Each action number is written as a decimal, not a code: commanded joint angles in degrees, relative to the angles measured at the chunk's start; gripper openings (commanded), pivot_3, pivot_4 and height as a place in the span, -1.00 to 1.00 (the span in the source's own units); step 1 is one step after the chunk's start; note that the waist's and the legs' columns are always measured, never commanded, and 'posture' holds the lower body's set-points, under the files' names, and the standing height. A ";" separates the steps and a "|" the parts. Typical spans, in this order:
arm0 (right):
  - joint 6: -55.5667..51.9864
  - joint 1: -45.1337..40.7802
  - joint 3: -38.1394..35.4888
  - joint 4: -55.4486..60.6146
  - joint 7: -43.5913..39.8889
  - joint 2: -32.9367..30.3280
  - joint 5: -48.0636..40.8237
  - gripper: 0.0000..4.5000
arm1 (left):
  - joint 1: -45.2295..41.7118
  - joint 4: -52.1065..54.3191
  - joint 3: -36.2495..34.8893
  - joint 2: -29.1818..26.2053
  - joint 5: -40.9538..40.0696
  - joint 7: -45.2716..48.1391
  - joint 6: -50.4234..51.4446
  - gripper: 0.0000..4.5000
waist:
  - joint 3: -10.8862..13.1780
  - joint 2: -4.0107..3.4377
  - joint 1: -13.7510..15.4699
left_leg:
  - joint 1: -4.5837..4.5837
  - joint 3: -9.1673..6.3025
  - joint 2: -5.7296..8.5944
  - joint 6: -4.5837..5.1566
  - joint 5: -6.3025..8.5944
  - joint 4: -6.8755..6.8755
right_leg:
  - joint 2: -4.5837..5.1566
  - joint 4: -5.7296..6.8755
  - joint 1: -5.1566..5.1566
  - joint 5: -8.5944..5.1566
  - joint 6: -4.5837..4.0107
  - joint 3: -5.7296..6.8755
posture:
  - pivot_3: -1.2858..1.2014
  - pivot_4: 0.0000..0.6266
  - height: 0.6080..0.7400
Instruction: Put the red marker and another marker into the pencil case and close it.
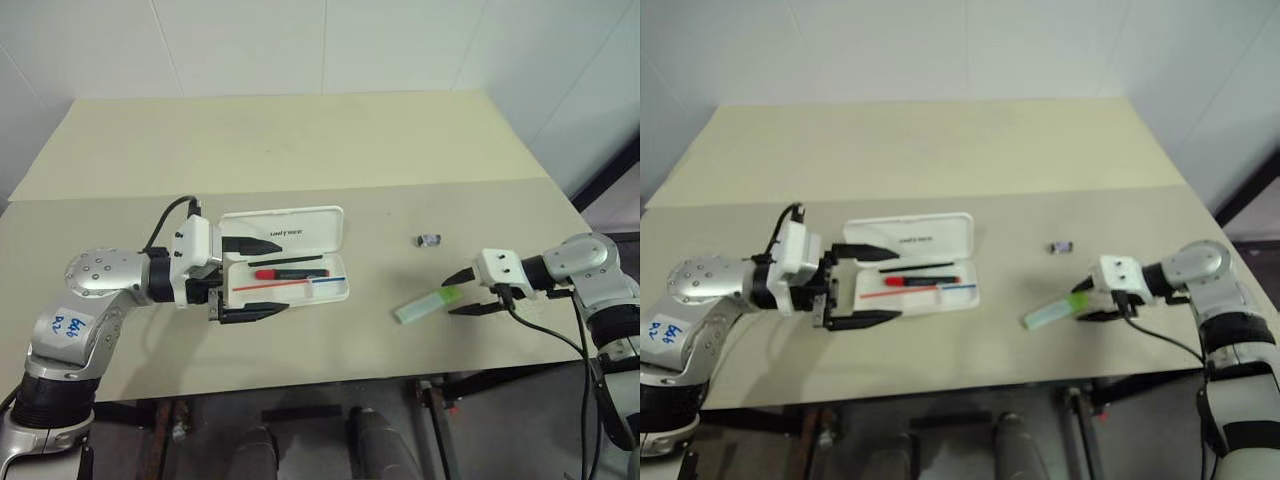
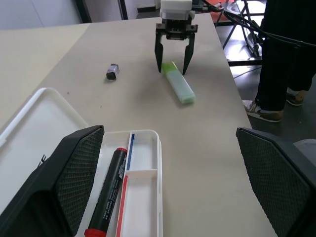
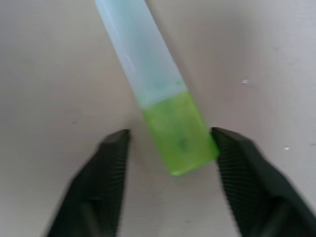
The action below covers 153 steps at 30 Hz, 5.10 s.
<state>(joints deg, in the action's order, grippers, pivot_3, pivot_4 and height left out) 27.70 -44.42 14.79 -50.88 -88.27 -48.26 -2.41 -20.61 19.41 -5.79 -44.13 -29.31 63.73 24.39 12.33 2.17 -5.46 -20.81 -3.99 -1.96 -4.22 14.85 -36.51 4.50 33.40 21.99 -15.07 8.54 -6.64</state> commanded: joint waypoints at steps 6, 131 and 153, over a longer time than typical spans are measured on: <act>0.95 -1.00 -0.41 -2.21 -1.16 0.13 1.86 -0.51 | -0.48 0.13 -1.08 -1.03 -0.33 -0.07 -1.42 1.00 | 0.06 0.12 -0.92 | 0.44 0.00 0.01 -0.02 0.01 0.09 | 0.00 -0.37 -0.54 0.05 -0.10 -0.05 | 0.03 -0.52 1.00; -54.49 7.23 -12.23 48.07 19.20 -1.54 -9.17 0.98 | 5.51 -11.20 -3.93 -3.65 1.37 2.84 -11.35 1.00 | 0.22 -0.16 1.04 | -0.89 -0.01 -0.05 -0.15 0.24 0.97 | 0.02 0.60 1.63 -0.39 0.62 0.17 | 0.03 -0.52 1.00; -17.63 -13.75 -6.42 -7.54 12.74 5.08 4.18 0.98 | -2.68 -11.86 2.08 2.12 2.04 2.71 -10.42 1.00 | 0.25 -0.23 0.63 | -0.85 0.06 -0.04 -0.14 0.24 0.90 | 0.02 0.68 1.58 -0.32 0.81 0.09 | 0.03 -0.52 1.00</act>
<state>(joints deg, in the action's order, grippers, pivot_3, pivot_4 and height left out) 8.69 -56.54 8.58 -56.87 -75.80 -43.12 1.21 -22.61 6.08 -3.35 -42.16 -26.79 66.92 13.96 12.58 1.94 -4.83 -21.65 -3.93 -2.01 -4.37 15.09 -35.61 4.52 34.08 23.56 -15.39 9.35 -6.55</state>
